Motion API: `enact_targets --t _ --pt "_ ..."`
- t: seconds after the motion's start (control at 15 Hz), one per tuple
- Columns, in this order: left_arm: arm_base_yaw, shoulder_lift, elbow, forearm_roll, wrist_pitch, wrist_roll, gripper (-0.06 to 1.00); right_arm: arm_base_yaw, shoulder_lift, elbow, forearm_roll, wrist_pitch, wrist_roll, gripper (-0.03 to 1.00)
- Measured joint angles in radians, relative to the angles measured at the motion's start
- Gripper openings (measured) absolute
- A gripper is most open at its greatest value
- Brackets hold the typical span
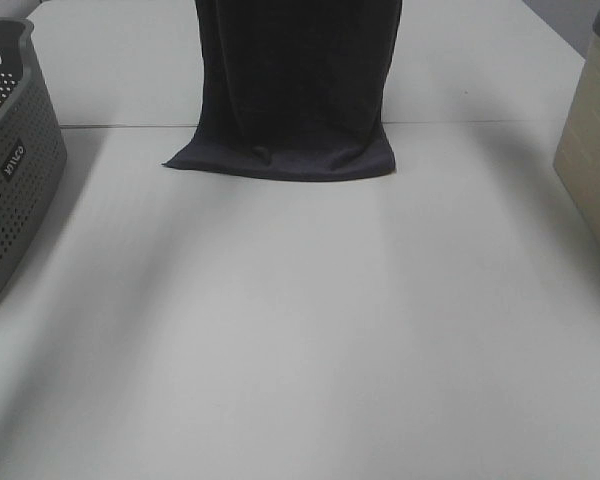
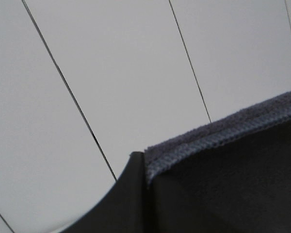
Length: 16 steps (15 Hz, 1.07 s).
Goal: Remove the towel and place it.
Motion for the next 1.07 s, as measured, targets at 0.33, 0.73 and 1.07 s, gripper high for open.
enact_targets --t 0.33,0.73,1.07 --pt "0.002 -0.152 0.001 -0.087 0.578 0.0 0.0 0.001 -0.081 0.0 0.485 0.496 -0.447 0.01" --pt "0.002 -0.214 0.008 -0.205 0.839 -0.007 0.0 0.001 -0.21 0.0 0.511 0.782 -0.476 0.01" --pt "0.002 -0.328 0.1 -0.274 0.846 -0.05 0.0 0.0 -0.28 0.006 0.532 0.864 -0.476 0.01"
